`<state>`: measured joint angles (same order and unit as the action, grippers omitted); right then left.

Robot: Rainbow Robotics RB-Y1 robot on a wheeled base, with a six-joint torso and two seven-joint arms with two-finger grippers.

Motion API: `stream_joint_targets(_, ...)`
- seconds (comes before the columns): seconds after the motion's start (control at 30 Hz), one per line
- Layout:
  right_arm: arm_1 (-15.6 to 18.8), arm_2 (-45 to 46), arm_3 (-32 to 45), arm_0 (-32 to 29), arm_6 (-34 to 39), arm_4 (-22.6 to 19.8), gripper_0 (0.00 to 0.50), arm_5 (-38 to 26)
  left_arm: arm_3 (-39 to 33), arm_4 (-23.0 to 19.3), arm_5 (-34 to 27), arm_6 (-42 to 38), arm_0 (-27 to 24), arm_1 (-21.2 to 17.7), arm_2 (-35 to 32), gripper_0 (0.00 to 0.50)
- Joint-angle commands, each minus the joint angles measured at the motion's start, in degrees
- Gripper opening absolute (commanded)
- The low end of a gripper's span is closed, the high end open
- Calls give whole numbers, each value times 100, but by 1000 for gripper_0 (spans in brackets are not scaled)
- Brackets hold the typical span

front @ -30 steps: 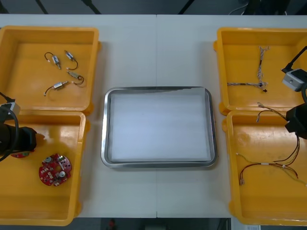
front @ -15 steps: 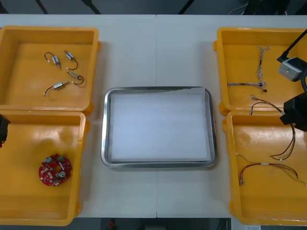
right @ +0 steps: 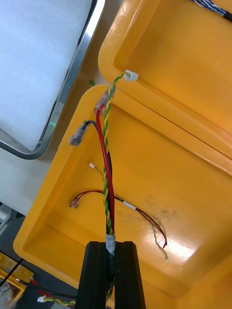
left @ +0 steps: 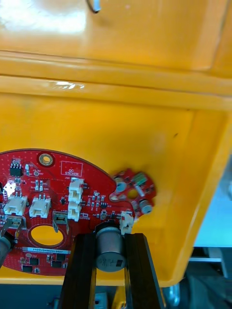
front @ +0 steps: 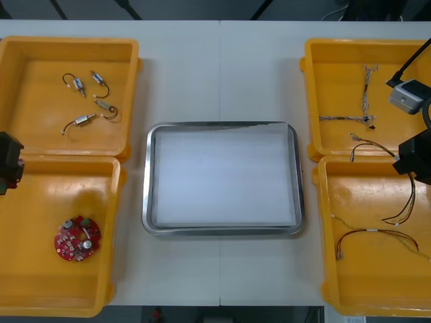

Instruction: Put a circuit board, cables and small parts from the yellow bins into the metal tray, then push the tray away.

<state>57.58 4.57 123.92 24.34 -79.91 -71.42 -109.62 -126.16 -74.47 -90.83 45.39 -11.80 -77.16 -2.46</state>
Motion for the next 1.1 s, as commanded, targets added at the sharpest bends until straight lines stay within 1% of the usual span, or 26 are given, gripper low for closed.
stream_joint_targets(0.03, 78, 149, 149, 186, -113, 40, 0, -38, -49, 231, -102, -1639, -1000, 438, 879, 0)
stream_joint_targets(0.07, 78, 149, 149, 186, -113, 40, 0, -38, -49, 301, -111, -1832, -1105, 509, 975, 0)
stream_joint_targets(0.13, 78, 149, 149, 186, -113, 40, 0, -38, -49, 609, -198, -2615, -1615, 816, 1494, 0)
stream_joint_targets(0.17, 78, 149, 149, 186, -113, 40, 0, -38, -40, 758, -304, -2905, -1896, 939, 1784, 0)
stream_joint_targets(0.2, 78, 149, 149, 186, -113, 40, 0, -38, -23, 846, -365, -3036, -2046, 1018, 1942, 0)
stream_joint_targets(0.27, 78, 149, 149, 186, -113, 40, 0, -38, 74, 1092, -576, -3660, -2547, 1317, 2513, 0)
stream_joint_targets(0.3, 78, 149, 149, 186, -113, 40, 0, -38, 100, 1136, -594, -3810, -2643, 1388, 2628, 0)
stream_joint_targets(0.37, 78, 149, 149, 186, -113, 40, 0, -38, 223, 1286, -612, -4214, -2907, 1686, 2970, 0)
stream_joint_targets(0.4, 78, 149, 149, 186, -113, 40, 0, -38, 250, 1295, -620, -4293, -2951, 1748, 3014, 0)
stream_joint_targets(0.5, 78, 149, 149, 186, -113, 40, 0, -38, 399, 1338, -612, -4698, -3109, 2100, 3155, 0)
stream_joint_targets(0.57, 78, 149, 149, 186, -113, 40, 0, -38, 531, 1453, -620, -5014, -3250, 2398, 3331, 0)
stream_joint_targets(0.6, 78, 149, 149, 186, -113, 40, 0, -38, 557, 1497, -612, -5102, -3294, 2477, 3392, 0)
stream_joint_targets(0.67, 78, 149, 149, 186, -113, 40, 0, -38, 645, 1743, -612, -5453, -3417, 2794, 3630, 0)
stream_joint_targets(0.7, 78, 149, 149, 186, -113, 40, 0, -38, 654, 1813, -603, -5532, -3434, 2864, 3674, 0)
stream_joint_targets(0.77, 78, 149, 149, 186, -113, 40, 0, -38, 751, 2094, -559, -5858, -3461, 3189, 3849, 0)
stream_joint_targets(0.8, 78, 149, 149, 186, -113, 40, 0, -38, 768, 2156, -541, -5919, -3452, 3260, 3876, 0)
stream_joint_targets(0.9, 78, 149, 149, 186, -113, 40, 0, -38, 891, 2692, -524, -6227, -3487, 3699, 4113, 0)
stream_joint_targets(1.0, 78, 149, 149, 186, -113, 40, 0, -38, 1041, 2885, -524, -6367, -3575, 3936, 4271, 0)
stream_joint_targets(1.1, 78, 149, 149, 186, -113, 40, 0, -38, 1287, 3149, -515, -6438, -3619, 4288, 4447, 0)
